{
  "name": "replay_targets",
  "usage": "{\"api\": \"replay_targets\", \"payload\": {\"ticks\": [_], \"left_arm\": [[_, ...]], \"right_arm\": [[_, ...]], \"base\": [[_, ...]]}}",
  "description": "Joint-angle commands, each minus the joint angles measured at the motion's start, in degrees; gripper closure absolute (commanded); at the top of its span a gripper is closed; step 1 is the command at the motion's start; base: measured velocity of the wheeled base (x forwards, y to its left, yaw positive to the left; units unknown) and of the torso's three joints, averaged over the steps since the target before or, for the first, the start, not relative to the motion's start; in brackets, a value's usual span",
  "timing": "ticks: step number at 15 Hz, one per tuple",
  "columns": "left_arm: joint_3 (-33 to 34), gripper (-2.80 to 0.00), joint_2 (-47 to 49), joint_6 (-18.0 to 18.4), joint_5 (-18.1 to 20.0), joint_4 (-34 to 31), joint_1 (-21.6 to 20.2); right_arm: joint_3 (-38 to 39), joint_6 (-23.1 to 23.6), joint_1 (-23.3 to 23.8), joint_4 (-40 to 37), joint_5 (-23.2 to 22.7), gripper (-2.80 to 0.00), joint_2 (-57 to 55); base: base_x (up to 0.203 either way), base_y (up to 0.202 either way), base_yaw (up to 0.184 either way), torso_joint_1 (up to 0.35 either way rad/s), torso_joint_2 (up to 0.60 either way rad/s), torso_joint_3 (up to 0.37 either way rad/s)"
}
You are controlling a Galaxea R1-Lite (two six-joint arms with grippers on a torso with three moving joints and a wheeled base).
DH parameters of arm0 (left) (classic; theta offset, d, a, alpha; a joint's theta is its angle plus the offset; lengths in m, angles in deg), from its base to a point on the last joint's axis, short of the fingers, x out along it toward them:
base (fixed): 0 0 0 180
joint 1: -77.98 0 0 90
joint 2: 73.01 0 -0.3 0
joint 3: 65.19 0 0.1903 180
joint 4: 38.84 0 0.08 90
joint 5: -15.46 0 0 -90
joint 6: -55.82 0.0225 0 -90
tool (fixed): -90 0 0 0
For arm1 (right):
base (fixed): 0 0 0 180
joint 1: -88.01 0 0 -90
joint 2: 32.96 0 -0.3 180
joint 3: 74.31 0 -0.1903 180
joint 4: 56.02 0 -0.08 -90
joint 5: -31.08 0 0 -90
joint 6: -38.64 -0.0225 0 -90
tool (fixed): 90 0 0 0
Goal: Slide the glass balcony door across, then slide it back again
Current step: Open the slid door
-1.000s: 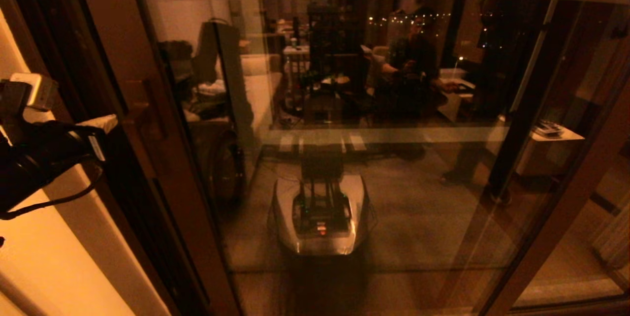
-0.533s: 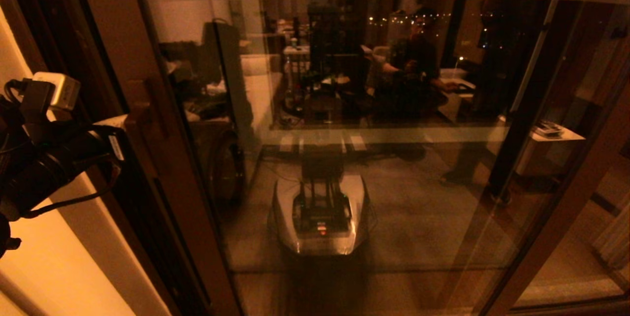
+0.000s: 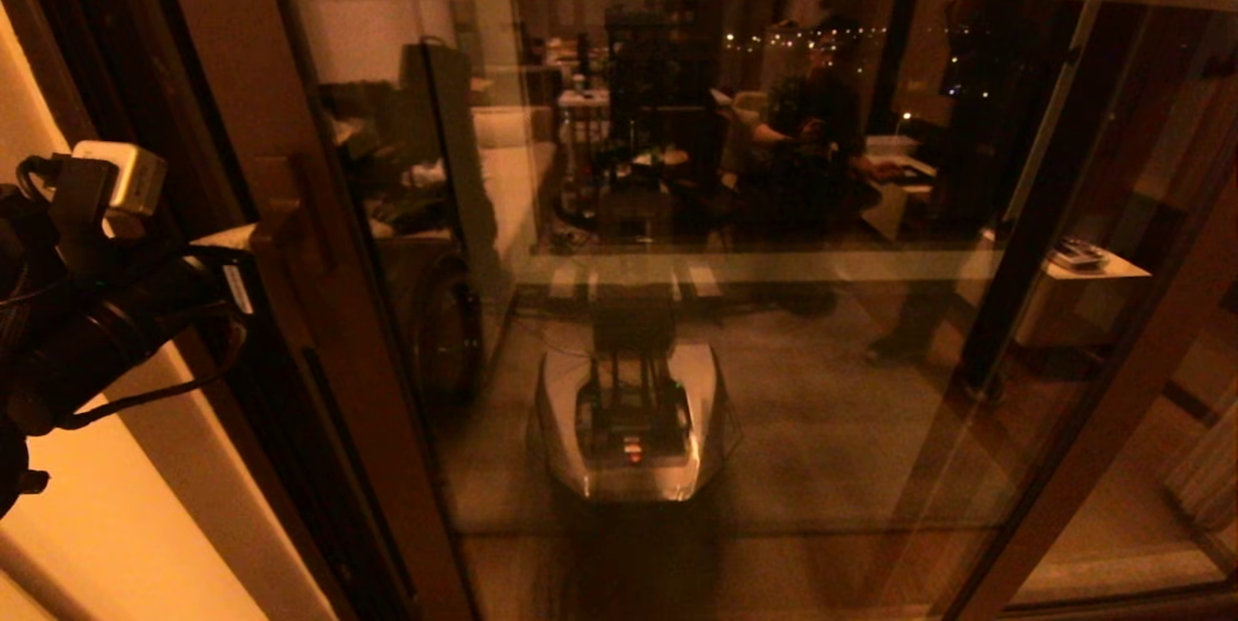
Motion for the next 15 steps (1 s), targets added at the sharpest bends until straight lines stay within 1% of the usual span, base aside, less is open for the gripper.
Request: {"api": "replay_targets", "payload": {"ticks": [1,8,15], "left_arm": [[-0.06,0.0,-0.01,0.04,0.03,0.16,1.43],[-0.42,0.0,0.13,0.12,-1.78,0.16,4.06],[-0.59,0.0,0.61,0.12,-5.5,0.16,9.39]], "right_arm": [[0.0,0.02,0.0,0.04,-0.01,0.0,-0.09],[0.0,0.02,0.0,-0.01,-0.01,0.0,-0.09],[0.0,0.02,0.0,0.07,-0.01,0.0,-0.09]], "base": [[0.0,0.0,0.0,0.0,0.0,0.0],[0.0,0.0,0.0,0.0,0.0,0.0],[0.0,0.0,0.0,0.0,0.0,0.0]]}}
